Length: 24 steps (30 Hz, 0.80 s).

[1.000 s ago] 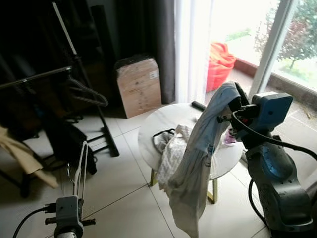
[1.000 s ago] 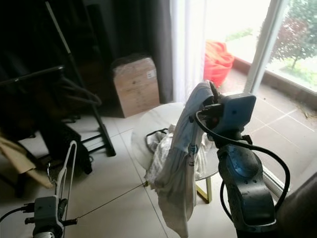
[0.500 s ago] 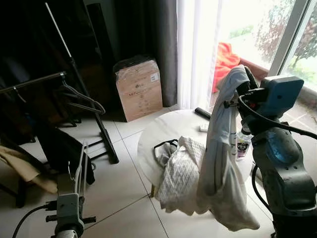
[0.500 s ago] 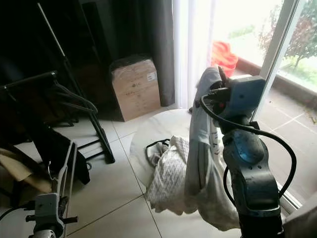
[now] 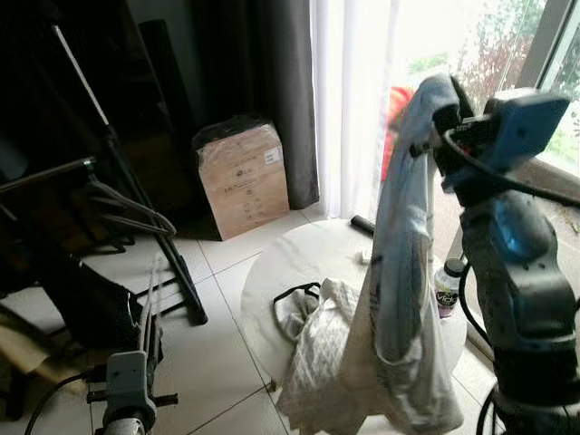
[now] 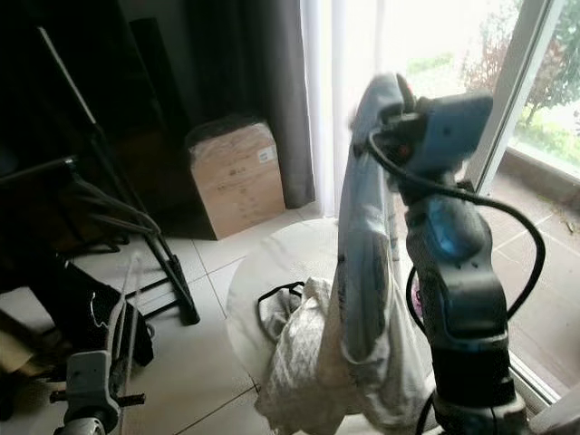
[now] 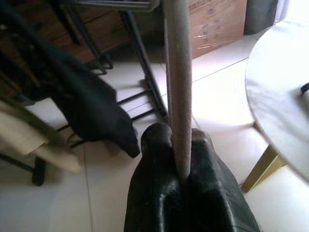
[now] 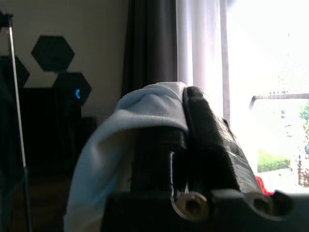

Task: Hang hanger

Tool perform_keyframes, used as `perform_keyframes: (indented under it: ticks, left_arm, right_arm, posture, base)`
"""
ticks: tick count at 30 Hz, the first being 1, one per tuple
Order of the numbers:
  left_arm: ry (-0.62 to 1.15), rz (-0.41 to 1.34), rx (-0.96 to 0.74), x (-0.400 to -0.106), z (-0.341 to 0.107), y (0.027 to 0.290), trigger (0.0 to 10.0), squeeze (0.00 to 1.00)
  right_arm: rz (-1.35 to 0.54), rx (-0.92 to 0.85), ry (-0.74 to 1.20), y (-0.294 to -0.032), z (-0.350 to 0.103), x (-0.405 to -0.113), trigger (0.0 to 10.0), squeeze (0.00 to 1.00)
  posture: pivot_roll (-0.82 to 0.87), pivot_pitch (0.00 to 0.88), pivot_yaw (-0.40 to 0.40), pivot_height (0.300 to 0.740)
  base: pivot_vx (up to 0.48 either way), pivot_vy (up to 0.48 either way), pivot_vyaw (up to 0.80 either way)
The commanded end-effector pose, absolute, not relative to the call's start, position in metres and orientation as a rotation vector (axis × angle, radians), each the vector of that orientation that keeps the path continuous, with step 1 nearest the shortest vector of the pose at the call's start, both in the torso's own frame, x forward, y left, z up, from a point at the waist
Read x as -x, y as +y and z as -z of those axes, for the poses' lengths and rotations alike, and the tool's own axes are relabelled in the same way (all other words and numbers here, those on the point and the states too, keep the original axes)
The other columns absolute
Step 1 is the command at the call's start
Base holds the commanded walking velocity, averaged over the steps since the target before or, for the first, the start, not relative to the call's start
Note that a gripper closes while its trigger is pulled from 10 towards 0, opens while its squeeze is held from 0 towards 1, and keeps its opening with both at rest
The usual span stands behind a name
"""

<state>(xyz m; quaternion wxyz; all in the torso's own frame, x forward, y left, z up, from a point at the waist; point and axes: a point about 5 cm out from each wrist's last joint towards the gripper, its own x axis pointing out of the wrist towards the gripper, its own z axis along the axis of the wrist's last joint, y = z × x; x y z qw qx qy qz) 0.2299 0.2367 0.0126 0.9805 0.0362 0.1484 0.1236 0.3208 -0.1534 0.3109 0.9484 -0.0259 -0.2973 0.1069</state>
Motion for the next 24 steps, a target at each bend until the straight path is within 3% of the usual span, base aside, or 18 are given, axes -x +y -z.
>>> perform_keyframes:
  ticks: [1, 5, 9, 11, 17, 21, 24]
  left_arm:
    - [0.305, -0.256, -0.084, -0.228, -0.013, 0.239, 10.0, 0.00]
    - [0.313, -0.254, -0.081, -0.228, -0.012, 0.238, 10.0, 0.00]
    - [0.312, -0.232, -0.076, -0.228, -0.012, 0.235, 10.0, 0.00]
    - [0.317, -0.227, -0.075, -0.228, -0.011, 0.235, 10.0, 0.00]
    - [0.326, -0.215, -0.081, -0.228, -0.010, 0.233, 10.0, 0.00]
    - [0.330, -0.207, -0.083, -0.228, -0.010, 0.232, 10.0, 0.00]
    - [0.331, -0.200, -0.084, -0.229, -0.009, 0.230, 10.0, 0.00]
  right_arm:
    - [-0.248, 0.025, -0.637, -0.148, -0.316, -0.321, 10.0, 0.00]
    - [-0.258, 0.018, -0.569, -0.145, -0.294, -0.326, 10.0, 0.00]
    - [-0.250, 0.059, -0.380, -0.150, -0.247, -0.329, 10.0, 0.00]
    - [-0.301, 0.085, -0.192, -0.151, -0.201, -0.322, 10.0, 0.00]
    - [-0.423, 0.150, 0.040, -0.151, -0.144, -0.295, 10.0, 0.00]
    - [-0.394, 0.158, 0.113, -0.161, -0.126, -0.286, 10.0, 0.00]
    - [-0.397, 0.153, 0.028, -0.158, -0.144, -0.292, 10.0, 0.00]
  posture:
    - [-0.20, 0.059, 0.072, 0.740]
    - [-0.20, 0.059, 0.070, 0.740]
    - [-0.20, 0.063, 0.070, 0.740]
    - [-0.20, 0.062, 0.069, 0.740]
    - [-0.20, 0.060, 0.072, 0.740]
    - [-0.21, 0.054, 0.072, 0.740]
    - [-0.21, 0.047, 0.072, 0.740]
  base:
    - [0.349, 0.000, 0.00]
    - [0.309, 0.000, 0.00]
    - [0.000, 0.000, 0.00]
    - [0.000, 0.000, 0.00]
    - [0.000, 0.000, 0.00]
    - [0.000, 0.000, 0.00]
    - [0.000, 0.000, 0.00]
